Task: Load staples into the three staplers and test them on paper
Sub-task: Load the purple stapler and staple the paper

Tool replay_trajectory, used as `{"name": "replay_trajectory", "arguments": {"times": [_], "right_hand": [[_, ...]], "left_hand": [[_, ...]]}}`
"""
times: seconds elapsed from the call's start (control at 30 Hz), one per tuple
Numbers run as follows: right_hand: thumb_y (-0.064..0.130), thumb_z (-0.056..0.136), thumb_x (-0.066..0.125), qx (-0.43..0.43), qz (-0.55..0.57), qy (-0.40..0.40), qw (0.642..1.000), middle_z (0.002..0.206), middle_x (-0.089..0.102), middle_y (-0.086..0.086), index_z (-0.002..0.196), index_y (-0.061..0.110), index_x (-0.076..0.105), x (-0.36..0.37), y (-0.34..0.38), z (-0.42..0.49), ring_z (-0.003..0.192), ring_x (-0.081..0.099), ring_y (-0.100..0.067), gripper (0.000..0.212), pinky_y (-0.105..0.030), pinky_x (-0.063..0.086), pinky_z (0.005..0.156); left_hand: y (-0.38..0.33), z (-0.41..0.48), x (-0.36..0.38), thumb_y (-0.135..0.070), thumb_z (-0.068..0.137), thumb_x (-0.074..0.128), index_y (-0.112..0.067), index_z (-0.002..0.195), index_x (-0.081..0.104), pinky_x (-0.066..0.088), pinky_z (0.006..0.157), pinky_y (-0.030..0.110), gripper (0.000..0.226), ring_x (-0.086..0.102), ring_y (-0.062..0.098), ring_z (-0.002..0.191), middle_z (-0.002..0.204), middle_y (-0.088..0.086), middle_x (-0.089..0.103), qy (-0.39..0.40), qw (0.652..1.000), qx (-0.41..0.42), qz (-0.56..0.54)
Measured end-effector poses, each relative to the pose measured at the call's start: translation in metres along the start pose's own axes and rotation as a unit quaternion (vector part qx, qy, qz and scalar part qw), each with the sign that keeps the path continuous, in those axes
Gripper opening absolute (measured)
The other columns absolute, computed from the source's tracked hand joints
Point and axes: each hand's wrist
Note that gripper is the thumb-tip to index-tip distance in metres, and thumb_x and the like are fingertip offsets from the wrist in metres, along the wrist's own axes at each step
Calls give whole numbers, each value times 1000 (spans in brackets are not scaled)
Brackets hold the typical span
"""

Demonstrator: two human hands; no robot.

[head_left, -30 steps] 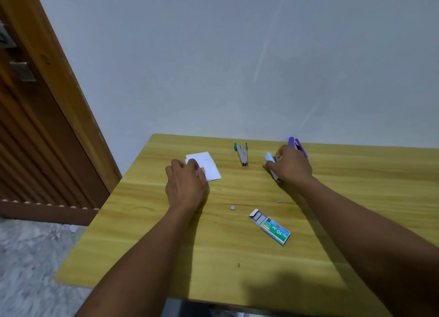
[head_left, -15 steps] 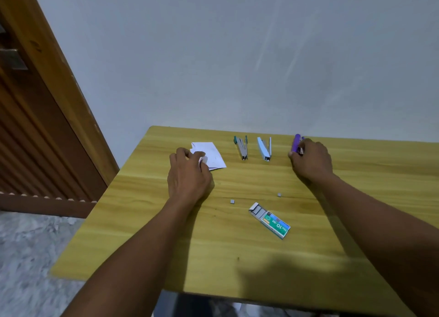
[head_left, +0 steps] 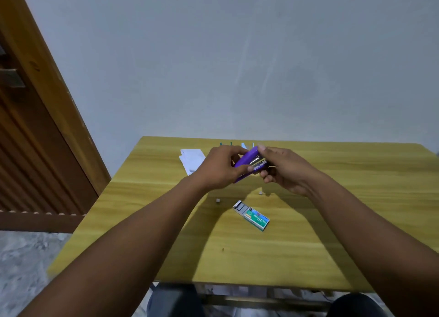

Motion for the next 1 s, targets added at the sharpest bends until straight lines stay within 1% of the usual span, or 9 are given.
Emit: {"name": "replay_trajectory", "arguments": {"times": [0.17, 0.33, 0.4, 0.57, 0.7, 0.77, 0.87, 0.93, 1.0], "right_hand": [[23, 96, 62, -81, -14, -14, 996, 80, 64, -11, 111, 4, 72, -4, -17, -6, 63, 56, -16, 26, -26, 52, 58], [15, 98, 61, -135, 26, -78, 987, 81, 68, -17, 108, 7, 73, -6, -30, -5, 67, 64, -21, 18, -29, 59, 67], [13, 98, 60, -155, 42, -102, 982, 84, 71, -17, 108, 8, 73, 1, -35, -5, 70, 67, -21, 17, -29, 61, 70], [16, 98, 60, -125, 143, -124, 974, 90, 75, -17, 107, 10, 74, 13, -50, -7, 79, 70, -22, 17, -29, 60, 74], [14, 101, 55, -59, 182, -119, 974, 104, 75, -12, 108, 13, 73, 7, -52, -4, 84, 69, -19, 19, -29, 50, 67], [10, 101, 52, -29, 196, -130, 971, 107, 73, -14, 111, 13, 71, 4, -51, 0, 81, 66, -18, 22, -29, 49, 65], [7, 99, 54, -7, 122, -188, 974, 97, 71, -12, 109, 15, 70, 4, -51, 7, 77, 62, -18, 20, -32, 50, 68], [15, 94, 63, -42, 26, -251, 967, 90, 69, -3, 106, 19, 70, 5, -51, 9, 77, 60, -19, 14, -37, 50, 73], [19, 90, 67, -116, -90, -316, 937, 88, 67, 5, 96, 22, 69, 6, -47, 4, 79, 60, -13, 7, -31, 50, 77]], "left_hand": [[2, -10, -3, -34, 84, 81, -23, 109, 70, 58, 67, 32, 29, 71, 15, 73, 81, -1, 75, -29, 994, -56, -90], [3, -14, 1, -45, 90, 65, -35, 98, 60, 61, 81, 52, 14, 74, 25, 88, 89, 1, 75, -167, 952, -157, -201], [-6, -15, 7, -42, 100, 54, -32, 107, 54, 63, 77, 52, 12, 74, 30, 92, 92, 2, 73, -196, 914, -222, -278], [-17, -10, 20, -31, 108, 40, -12, 133, 46, 63, 58, 35, 31, 75, 36, 82, 119, 17, 64, -226, 750, -320, -534], [-14, -7, 23, -16, 105, 50, -1, 120, 53, 65, 66, 41, 21, 74, 35, 81, 111, 21, 68, -245, 683, -330, -604], [-16, -5, 25, -7, 101, 55, -4, 113, 55, 65, 70, 40, 12, 72, 35, 85, 108, 23, 67, -243, 690, -312, -606], [-20, -4, 26, -2, 99, 58, -12, 102, 57, 64, 74, 33, 11, 69, 33, 90, 108, 22, 67, -239, 745, -251, -570], [-22, -4, 23, -2, 99, 58, -15, 98, 56, 63, 77, 33, 13, 69, 32, 91, 104, 20, 69, -242, 775, -219, -542], [-18, -4, 16, -4, 99, 58, -17, 98, 55, 62, 84, 38, 14, 70, 30, 90, 101, 19, 71, -248, 796, -204, -513]]}}
Point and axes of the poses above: each hand's wrist, its own z-axis towards the middle knuckle, its own x-axis out of the palm, y = z × x
